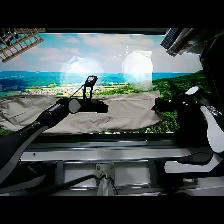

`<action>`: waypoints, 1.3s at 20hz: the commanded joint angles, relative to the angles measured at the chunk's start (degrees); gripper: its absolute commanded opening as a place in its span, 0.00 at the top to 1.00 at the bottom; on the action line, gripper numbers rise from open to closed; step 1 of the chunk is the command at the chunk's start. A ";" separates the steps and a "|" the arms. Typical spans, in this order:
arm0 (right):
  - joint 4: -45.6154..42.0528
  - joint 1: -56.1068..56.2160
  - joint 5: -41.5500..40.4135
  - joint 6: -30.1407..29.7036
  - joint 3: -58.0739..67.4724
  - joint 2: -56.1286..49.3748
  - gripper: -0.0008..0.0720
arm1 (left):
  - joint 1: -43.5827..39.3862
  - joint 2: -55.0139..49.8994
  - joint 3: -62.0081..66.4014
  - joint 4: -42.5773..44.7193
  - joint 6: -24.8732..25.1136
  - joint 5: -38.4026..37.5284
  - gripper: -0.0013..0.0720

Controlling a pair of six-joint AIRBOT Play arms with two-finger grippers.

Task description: Fold the clothes and pants, and hang the long-sleeved shirts on hangers.

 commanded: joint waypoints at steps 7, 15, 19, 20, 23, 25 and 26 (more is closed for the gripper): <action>-16.55 0.00 20.79 16.37 20.83 6.05 0.97 | -11.56 -8.09 0.17 -11.32 -0.59 11.47 0.97; -24.46 -0.42 35.50 22.45 35.95 7.74 0.97 | -17.77 -14.36 7.93 -12.68 1.07 16.35 0.97; -26.71 -0.83 35.56 23.41 38.10 9.79 0.97 | -20.72 -16.35 10.32 -15.06 1.11 16.11 0.97; -26.95 -0.83 35.47 23.41 38.23 10.14 0.97 | -21.44 -16.68 10.62 -15.41 1.14 15.96 0.97; -26.91 -0.81 35.52 23.85 38.25 10.91 0.97 | -23.78 -18.27 12.72 -15.45 2.14 15.98 0.97; -26.91 -0.81 35.82 24.55 38.25 11.52 0.97 | -24.72 -20.94 16.22 -15.43 2.45 16.00 0.97; -26.91 -0.81 36.39 24.76 38.25 11.76 0.97 | -24.92 -22.82 18.40 -15.47 2.40 16.00 0.97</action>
